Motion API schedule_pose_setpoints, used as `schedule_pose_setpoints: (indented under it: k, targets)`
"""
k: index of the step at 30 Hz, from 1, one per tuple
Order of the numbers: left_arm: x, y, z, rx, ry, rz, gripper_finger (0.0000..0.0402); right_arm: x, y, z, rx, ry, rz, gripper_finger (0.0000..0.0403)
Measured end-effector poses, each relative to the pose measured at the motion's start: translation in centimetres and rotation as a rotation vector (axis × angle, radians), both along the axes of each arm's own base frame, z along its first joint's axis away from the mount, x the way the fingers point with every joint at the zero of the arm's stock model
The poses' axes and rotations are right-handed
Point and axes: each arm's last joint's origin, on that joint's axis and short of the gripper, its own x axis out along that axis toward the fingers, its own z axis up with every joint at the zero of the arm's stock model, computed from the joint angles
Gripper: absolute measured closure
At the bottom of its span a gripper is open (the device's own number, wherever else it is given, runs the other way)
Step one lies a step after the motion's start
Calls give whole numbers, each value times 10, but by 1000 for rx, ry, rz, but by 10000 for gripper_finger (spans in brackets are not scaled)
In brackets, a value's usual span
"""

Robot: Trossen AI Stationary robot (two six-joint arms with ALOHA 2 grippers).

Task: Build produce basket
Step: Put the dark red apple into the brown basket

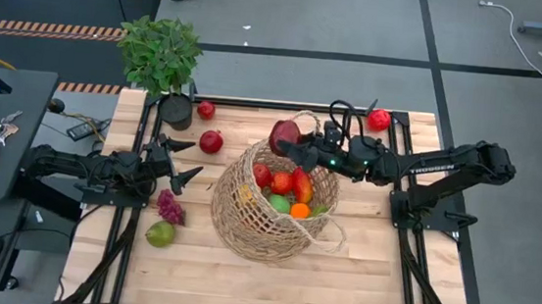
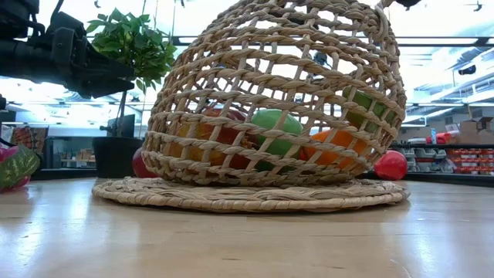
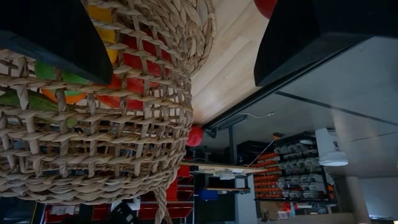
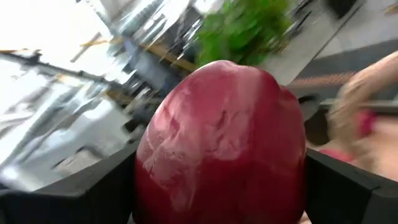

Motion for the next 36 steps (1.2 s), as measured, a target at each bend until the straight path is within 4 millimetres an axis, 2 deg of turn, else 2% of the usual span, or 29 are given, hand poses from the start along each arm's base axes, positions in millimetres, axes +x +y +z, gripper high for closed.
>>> schedule_pose_setpoints:
  k: [4, 7, 11, 16, 19, 24, 30, 36]
  targets:
    - [0, 0, 0, 0, 0, 1, 4, 2, 5, -2, 28, 15, 145, 28]
    - [0, 0, 0, 0, 0, 0, 4, 4, 11, 2, -70, 125, 215, 30]
    - [0, 0, 0, 0, 0, 0, 4, 4, 17, 21, -205, 343, 196, 33]
    - [0, 0, 0, 0, 0, 0, 4, 1, 15, 30, -406, 641, 168, 32]
    - [0, 0, 0, 0, 2, 0, 4, 0, 19, 22, -541, 741, 224, 32]
    - [0, 0, 0, 0, -2, 0, 4, 10, 28, 8, -701, 787, 341, 32]
    - [1, 0, -1, 1, 11, 0, 4, 31, 29, -24, -626, 885, 409, 26]
    - [1, 0, -1, 1, 13, 0, 4, 48, 23, -30, -503, 921, 516, 6]
